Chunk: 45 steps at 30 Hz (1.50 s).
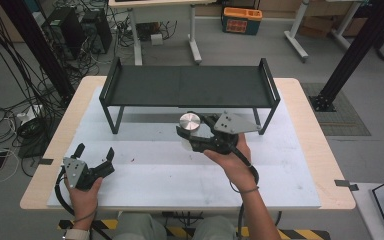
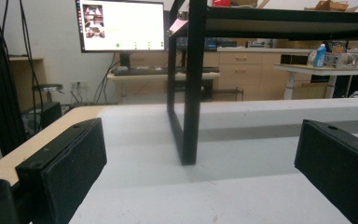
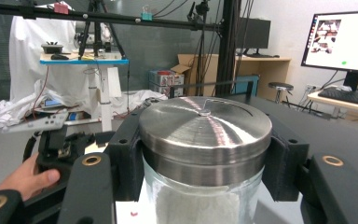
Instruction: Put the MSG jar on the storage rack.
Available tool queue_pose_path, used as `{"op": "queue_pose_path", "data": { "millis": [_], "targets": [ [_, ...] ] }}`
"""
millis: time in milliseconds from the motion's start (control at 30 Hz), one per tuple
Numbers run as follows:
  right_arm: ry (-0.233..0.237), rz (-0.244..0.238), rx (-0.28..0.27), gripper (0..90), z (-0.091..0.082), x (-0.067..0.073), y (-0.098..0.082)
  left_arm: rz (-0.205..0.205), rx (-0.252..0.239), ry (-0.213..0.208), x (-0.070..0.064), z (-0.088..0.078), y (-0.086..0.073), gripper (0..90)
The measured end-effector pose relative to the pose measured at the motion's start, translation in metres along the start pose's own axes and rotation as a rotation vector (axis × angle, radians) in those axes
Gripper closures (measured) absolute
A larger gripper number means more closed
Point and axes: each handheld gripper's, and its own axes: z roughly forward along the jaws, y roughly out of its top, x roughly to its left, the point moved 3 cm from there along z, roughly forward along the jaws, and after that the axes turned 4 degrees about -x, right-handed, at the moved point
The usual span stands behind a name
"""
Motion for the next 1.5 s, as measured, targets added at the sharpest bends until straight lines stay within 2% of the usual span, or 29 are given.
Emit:
{"op": "queue_pose_path", "data": {
  "millis": [300, 533, 800, 833, 1067, 1200, 1233, 1267, 1400, 1500],
  "targets": [
    [0.023, -0.019, -0.008, 41.6, 0.021, -0.007, 0.025, 0.000, -0.003, -0.002, 0.000, 0.000, 0.000, 2.4],
    [0.002, -0.021, -0.017, 41.6, 0.033, -0.013, 0.040, 0.001, -0.003, -0.001, 0.000, 0.000, 0.000, 2.4],
    [-0.081, -0.015, -0.047, 41.6, 0.052, -0.025, 0.052, 0.000, -0.005, 0.000, 0.000, 0.000, -0.001, 2.4],
    [-0.104, -0.020, -0.042, 41.6, 0.056, -0.029, 0.054, 0.000, -0.006, 0.000, 0.000, 0.000, -0.001, 2.4],
    [-0.162, -0.028, -0.015, 41.7, 0.070, -0.040, 0.056, -0.002, -0.010, 0.001, 0.000, 0.000, -0.001, 2.4],
    [-0.197, -0.015, 0.005, 41.6, 0.082, -0.049, 0.054, 0.000, -0.007, 0.003, -0.001, -0.001, -0.001, 2.4],
    [-0.220, -0.015, 0.010, 41.6, 0.088, -0.054, 0.051, 0.000, -0.008, 0.003, -0.001, -0.001, -0.001, 2.4],
    [-0.220, -0.015, 0.010, 41.6, 0.088, -0.054, 0.051, 0.001, -0.008, 0.004, -0.001, -0.001, -0.001, 2.4],
    [-0.287, 0.024, -0.017, 41.6, 0.103, -0.066, 0.039, 0.001, -0.006, 0.009, -0.002, 0.000, -0.001, 2.4],
    [-0.312, 0.040, -0.028, 41.6, 0.108, -0.070, 0.034, -0.001, -0.008, 0.007, -0.001, -0.001, -0.001, 2.4]
  ]
}}
